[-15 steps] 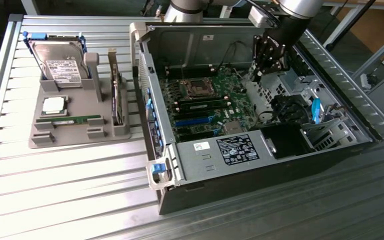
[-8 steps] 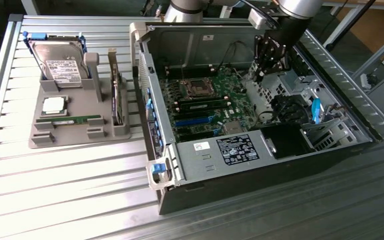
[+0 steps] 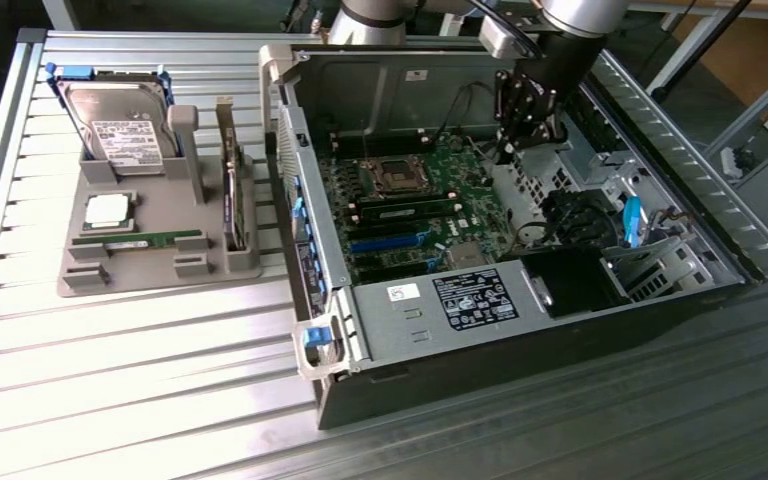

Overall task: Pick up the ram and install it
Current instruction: 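Insert the ram into the slot, then press down the ram until it locks into place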

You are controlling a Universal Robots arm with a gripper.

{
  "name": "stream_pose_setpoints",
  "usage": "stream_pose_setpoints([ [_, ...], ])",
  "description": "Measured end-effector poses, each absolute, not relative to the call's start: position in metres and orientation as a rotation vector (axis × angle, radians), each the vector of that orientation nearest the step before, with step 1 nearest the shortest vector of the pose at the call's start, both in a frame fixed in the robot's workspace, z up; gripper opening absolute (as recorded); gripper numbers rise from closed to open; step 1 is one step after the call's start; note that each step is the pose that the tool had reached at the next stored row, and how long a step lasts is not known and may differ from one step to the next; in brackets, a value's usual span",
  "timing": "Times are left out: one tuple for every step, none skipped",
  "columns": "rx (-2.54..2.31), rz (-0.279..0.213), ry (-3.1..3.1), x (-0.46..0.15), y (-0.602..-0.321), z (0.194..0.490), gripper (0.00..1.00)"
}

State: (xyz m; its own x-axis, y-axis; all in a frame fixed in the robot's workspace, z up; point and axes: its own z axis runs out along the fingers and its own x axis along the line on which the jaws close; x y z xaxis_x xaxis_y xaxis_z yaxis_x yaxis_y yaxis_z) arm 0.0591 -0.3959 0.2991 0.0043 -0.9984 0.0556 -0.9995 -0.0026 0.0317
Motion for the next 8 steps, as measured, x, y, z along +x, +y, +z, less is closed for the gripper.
stream_pose_setpoints([
  [2.181, 0.026, -2.174, 0.0572, -0.3960, 0.2991, 0.09],
  [2.182, 0.026, -2.174, 0.0572, -0.3959, 0.2991, 0.09],
  [2.181, 0.026, -2.174, 0.0572, -0.3959, 0.2991, 0.09],
  [2.181, 0.026, -2.174, 0.0572, -0.3959, 0.2991, 0.09],
  [2.181, 0.026, -2.174, 0.0572, -0.3959, 0.2991, 0.09],
  [2.182, 0.026, -2.174, 0.0572, -0.3959, 0.2991, 0.09],
  [2.181, 0.026, -2.174, 0.0572, -0.3959, 0.2991, 0.09],
  [2.181, 0.026, -2.174, 0.0572, -0.3959, 0.2991, 0.09],
])
